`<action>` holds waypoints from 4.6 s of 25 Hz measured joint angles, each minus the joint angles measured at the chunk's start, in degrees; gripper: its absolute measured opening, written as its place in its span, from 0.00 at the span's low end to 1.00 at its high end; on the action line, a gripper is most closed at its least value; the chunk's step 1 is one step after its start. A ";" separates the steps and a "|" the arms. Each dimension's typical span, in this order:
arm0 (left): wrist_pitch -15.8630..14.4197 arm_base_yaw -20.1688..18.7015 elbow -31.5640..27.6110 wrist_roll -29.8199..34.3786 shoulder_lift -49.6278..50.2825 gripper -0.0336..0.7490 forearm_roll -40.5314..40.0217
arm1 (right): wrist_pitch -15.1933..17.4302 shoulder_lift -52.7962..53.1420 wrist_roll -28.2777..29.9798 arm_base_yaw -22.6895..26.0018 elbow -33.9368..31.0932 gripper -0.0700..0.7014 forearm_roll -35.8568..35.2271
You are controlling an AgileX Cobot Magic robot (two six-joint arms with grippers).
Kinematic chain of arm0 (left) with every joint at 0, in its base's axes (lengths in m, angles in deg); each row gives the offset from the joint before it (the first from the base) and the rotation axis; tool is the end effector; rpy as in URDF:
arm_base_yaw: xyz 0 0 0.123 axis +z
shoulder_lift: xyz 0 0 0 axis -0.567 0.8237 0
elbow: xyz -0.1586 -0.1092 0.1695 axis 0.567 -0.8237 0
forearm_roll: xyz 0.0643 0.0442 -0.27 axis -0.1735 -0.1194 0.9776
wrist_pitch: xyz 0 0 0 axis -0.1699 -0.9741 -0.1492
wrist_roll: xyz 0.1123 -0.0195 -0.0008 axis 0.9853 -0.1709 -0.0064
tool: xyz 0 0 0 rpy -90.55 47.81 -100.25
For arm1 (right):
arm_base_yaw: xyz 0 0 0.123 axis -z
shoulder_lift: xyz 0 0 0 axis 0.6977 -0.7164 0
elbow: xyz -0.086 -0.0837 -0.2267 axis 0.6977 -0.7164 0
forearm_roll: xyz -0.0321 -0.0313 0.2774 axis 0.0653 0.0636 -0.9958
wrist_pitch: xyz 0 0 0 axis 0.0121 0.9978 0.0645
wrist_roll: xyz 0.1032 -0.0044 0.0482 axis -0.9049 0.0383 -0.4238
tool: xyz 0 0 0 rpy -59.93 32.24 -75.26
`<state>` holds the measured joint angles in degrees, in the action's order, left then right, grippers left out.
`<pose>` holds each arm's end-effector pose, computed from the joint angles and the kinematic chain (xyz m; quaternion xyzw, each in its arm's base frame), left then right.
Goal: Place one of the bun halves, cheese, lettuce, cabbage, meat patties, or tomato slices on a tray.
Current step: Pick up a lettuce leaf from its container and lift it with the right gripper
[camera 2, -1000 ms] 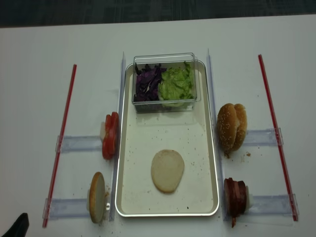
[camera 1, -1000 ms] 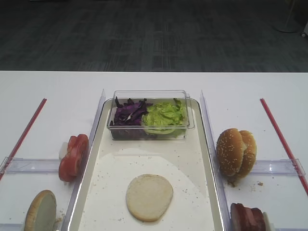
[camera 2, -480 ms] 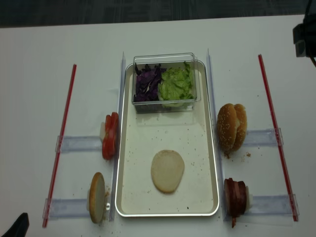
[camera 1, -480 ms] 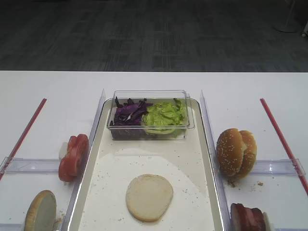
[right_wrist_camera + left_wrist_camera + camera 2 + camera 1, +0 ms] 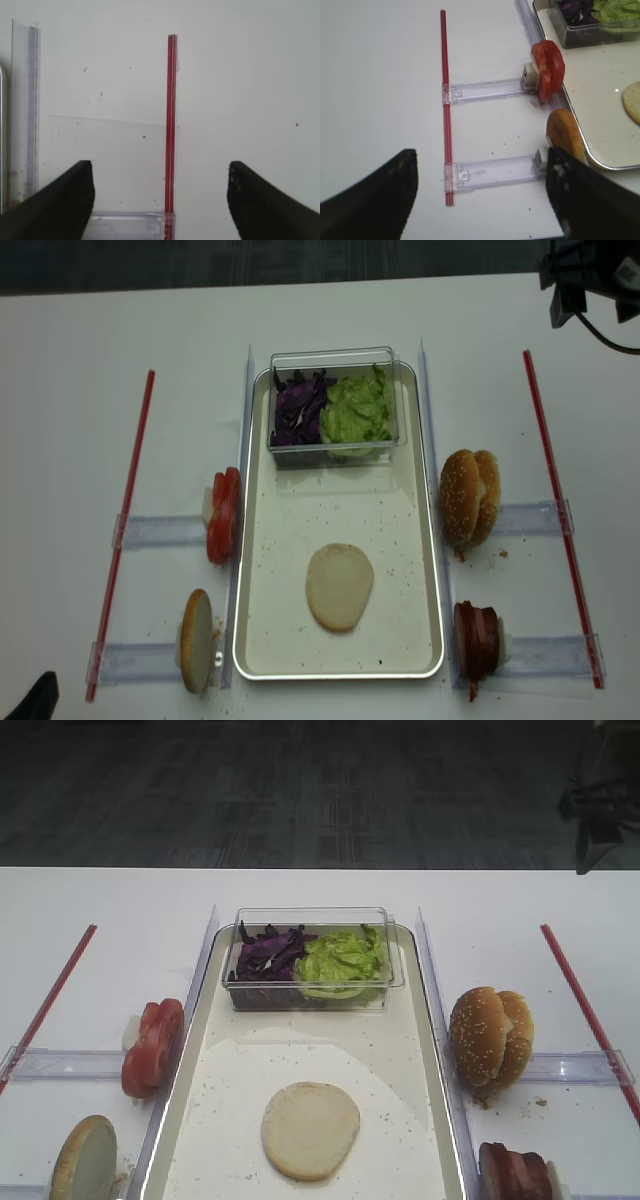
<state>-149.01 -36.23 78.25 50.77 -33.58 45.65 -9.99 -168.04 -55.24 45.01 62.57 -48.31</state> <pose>0.0618 -0.0030 0.2667 0.0135 0.8830 -0.0118 0.4690 0.3909 0.0003 0.2327 -0.0070 0.9826 0.0209 0.1844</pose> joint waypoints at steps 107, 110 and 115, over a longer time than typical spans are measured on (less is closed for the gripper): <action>0.00 0.00 0.00 0.00 0.00 0.67 -0.02 | -4.24 -22.32 3.61 -29.68 15.38 0.83 -4.39; 0.00 0.00 0.00 0.00 0.00 0.67 -0.02 | -4.32 -23.39 3.99 -29.68 16.73 0.83 -4.39; 0.00 0.00 0.00 0.00 0.00 0.67 -0.02 | -4.19 -26.14 4.11 -29.68 20.71 0.78 -4.39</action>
<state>-149.01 -36.23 78.25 50.77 -33.58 45.62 -14.18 -194.17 -51.12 15.33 83.29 -52.70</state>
